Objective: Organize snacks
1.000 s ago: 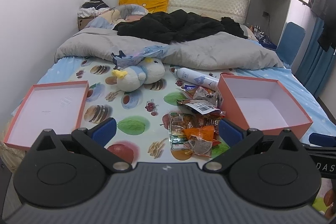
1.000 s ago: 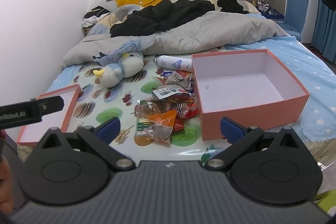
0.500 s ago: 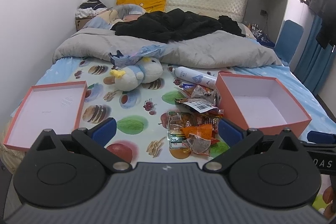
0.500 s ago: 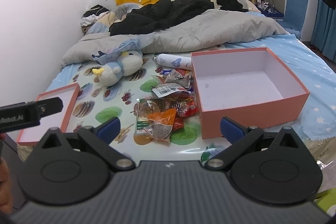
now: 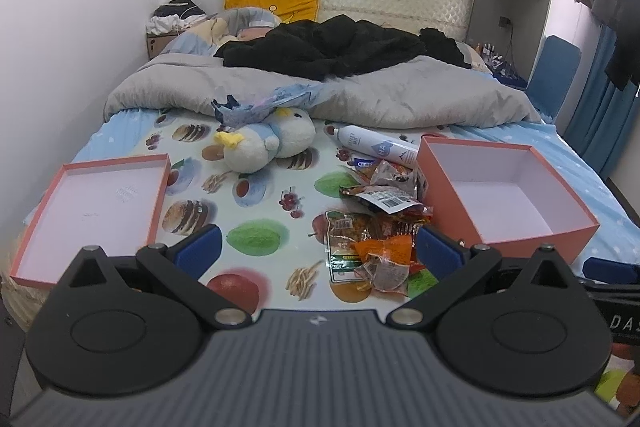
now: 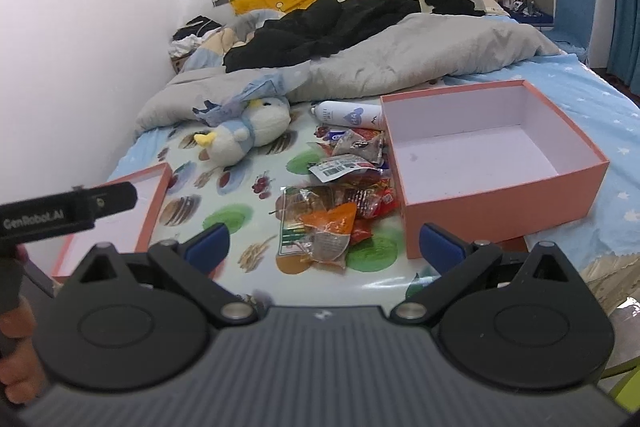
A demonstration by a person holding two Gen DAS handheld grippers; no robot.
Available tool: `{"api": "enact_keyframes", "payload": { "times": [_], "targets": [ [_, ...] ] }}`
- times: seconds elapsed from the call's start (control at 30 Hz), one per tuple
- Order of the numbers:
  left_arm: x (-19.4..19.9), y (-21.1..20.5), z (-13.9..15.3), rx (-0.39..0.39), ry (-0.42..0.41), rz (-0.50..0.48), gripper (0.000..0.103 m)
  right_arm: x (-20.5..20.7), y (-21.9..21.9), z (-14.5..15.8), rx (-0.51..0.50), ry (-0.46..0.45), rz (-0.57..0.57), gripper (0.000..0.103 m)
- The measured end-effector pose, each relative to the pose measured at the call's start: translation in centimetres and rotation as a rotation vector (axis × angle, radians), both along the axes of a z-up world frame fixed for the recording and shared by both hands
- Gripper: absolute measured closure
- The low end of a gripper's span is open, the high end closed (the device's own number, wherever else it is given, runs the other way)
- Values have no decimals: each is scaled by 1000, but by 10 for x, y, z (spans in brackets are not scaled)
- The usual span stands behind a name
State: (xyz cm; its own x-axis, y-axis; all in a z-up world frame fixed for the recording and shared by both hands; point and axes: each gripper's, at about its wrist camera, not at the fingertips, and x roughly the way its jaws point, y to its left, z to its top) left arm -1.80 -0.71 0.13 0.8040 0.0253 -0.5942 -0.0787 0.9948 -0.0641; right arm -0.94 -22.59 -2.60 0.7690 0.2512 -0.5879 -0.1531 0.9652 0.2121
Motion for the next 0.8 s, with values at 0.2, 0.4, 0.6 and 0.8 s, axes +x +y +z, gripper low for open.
{"api": "enact_keyframes", "payload": {
  "times": [0.2, 0.4, 0.6, 0.8],
  "targets": [
    [0, 2, -5, -6, 23, -8, 0, 0, -3, 1, 16, -7, 5, 3],
    [1, 6, -8, -14, 37, 1, 0, 1, -2, -2, -3, -17, -6, 3],
    [10, 7, -15, -21, 70, -1, 0, 2, -4, -6, 4, -5, -6, 3],
    [25, 10, -23, -36, 97, -6, 0, 5, -2, -15, -5, 1, -1, 3]
  ]
}}
